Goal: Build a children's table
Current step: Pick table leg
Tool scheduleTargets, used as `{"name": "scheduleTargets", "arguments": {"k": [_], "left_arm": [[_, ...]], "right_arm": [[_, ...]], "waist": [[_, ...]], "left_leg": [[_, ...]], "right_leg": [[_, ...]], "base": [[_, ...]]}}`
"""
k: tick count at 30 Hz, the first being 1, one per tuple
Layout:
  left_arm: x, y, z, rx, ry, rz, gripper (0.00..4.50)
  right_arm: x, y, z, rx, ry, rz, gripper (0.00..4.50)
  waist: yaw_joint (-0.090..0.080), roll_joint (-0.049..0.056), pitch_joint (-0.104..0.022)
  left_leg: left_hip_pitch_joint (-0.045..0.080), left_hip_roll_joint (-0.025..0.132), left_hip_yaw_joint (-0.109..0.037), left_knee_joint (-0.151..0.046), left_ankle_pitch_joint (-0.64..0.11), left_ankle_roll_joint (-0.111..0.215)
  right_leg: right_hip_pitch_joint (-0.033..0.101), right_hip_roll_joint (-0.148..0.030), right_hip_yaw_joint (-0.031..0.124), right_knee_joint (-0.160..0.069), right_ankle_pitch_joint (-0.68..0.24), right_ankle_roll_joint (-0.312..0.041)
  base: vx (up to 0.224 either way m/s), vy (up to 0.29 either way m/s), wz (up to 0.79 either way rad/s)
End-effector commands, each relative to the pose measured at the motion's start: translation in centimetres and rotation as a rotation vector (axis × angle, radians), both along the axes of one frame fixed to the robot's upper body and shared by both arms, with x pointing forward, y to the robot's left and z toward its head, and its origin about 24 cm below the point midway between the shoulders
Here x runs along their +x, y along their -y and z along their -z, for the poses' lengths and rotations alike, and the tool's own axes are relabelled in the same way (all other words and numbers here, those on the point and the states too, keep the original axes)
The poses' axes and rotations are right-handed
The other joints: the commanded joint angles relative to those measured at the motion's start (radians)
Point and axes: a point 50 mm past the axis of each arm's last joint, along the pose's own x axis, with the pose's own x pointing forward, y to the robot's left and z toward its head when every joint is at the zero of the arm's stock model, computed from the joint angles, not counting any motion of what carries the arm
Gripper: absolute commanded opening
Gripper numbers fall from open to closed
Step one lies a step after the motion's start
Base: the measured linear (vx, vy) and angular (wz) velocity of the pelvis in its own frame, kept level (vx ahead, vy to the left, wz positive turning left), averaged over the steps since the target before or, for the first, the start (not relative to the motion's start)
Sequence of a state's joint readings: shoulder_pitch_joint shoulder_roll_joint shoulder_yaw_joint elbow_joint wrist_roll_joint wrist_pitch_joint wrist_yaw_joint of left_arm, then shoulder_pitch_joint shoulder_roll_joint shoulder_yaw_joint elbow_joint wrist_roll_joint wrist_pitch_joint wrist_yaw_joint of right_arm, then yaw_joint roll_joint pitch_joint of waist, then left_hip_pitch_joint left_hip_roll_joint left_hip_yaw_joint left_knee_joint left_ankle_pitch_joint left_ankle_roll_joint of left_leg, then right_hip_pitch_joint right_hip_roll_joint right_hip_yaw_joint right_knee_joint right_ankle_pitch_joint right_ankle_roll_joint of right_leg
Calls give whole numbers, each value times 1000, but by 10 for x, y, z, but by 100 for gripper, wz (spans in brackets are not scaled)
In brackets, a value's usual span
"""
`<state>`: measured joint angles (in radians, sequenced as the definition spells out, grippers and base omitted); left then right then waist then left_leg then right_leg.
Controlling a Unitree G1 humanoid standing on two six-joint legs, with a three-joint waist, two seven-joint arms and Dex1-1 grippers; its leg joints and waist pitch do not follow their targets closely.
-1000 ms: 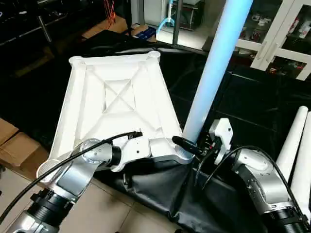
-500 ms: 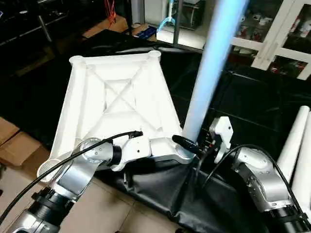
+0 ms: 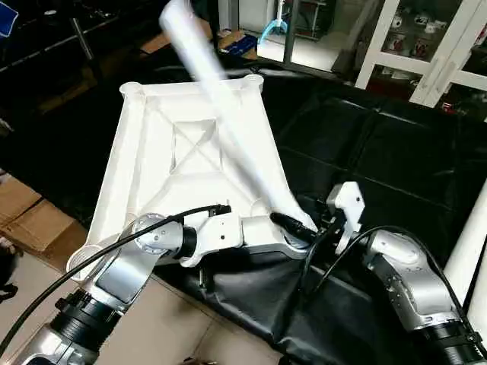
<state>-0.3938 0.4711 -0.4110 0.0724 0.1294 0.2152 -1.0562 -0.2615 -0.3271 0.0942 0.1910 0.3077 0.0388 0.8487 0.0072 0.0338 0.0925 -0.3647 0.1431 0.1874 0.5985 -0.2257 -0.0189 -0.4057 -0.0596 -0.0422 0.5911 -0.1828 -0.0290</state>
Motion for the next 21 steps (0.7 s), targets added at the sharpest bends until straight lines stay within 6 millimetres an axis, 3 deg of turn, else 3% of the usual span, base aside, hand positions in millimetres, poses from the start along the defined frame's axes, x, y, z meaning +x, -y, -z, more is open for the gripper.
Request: {"name": "scheduleTargets", "arguments": {"k": [1, 7, 8, 11, 13, 21], "left_arm": [[-4, 0, 7, -2, -21, 23, 0], [-5, -1, 7, -1, -23, 22, 0], [-5, -1, 7, 2, -22, 22, 0], [-4, -1, 7, 3, -21, 22, 0], [-4, -1, 7, 2, -18, 21, 0], [0, 0, 3, -13, 11, 6, 0]], "right_arm": [[1, 9, 3, -12, -25, 46, 276], [2, 8, 2, 4, -35, 39, 230], [2, 8, 2, -8, -38, 26, 200], [1, 8, 3, -27, -42, 14, 193], [1, 8, 5, -47, -52, 5, 159], [9, 9, -4, -34, -32, 22, 159]], "waist": [[5, -8, -48], [5, -10, -51], [4, -11, -52], [5, -12, -52], [5, -12, -54], [8, -13, -62]], "left_leg": [[6, 95, -39, -85, -113, 106], [7, 95, -38, -83, -107, 112], [7, 95, -38, -83, -109, 111], [5, 94, -38, -82, -105, 113], [7, 94, -37, -80, -99, 114], [6, 91, -36, -74, -69, 127]], "right_leg": [[45, -99, 57, -63, -143, -266], [46, -99, 56, -62, -141, -269], [47, -99, 56, -62, -142, -269], [48, -101, 57, -62, -146, -268], [49, -100, 56, -61, -143, -268], [51, -99, 55, -56, -119, -275]], "base": [[0, 0, 0], [0, 0, 0], [0, 0, 0], [0, 0, 0], [0, 0, 0], [0, 0, 0]]}}
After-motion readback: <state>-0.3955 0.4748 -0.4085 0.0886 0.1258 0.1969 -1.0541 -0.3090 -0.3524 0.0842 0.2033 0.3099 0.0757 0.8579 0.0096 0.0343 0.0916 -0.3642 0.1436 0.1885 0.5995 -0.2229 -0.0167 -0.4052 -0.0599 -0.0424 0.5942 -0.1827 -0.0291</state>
